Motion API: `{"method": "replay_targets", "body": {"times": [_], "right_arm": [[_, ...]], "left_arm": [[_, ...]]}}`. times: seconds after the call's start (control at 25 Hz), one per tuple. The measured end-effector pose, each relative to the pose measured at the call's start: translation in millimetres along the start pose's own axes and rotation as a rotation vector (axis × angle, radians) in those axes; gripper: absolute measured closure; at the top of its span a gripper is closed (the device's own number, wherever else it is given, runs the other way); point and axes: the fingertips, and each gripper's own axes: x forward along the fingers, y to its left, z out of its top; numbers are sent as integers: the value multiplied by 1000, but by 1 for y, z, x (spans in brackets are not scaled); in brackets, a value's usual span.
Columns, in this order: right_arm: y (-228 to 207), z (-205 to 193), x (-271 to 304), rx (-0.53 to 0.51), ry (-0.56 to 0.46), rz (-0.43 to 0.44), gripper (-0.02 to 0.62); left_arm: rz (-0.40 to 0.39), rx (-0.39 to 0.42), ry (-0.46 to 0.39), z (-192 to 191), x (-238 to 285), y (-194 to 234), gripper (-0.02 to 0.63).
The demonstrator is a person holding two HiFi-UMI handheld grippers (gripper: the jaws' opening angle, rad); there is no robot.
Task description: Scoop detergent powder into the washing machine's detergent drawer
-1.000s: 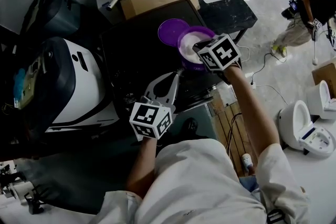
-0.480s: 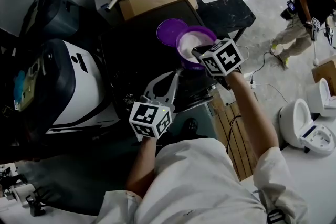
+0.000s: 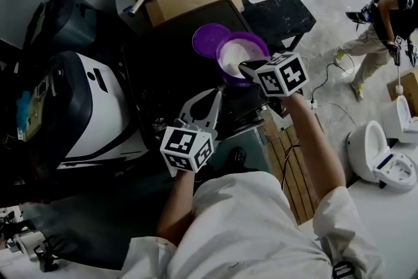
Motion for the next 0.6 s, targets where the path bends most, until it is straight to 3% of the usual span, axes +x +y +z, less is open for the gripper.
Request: {"method": "replay_targets", "body": {"times": [0.28, 0.6], "right_arm": [[-4, 0, -7, 157, -78, 68, 584], [-18, 3, -23, 288, -180, 88, 584]], "left_arm": [[0, 3, 2, 1, 0, 1, 588], [3, 9, 4, 0, 0, -2, 588]]}}
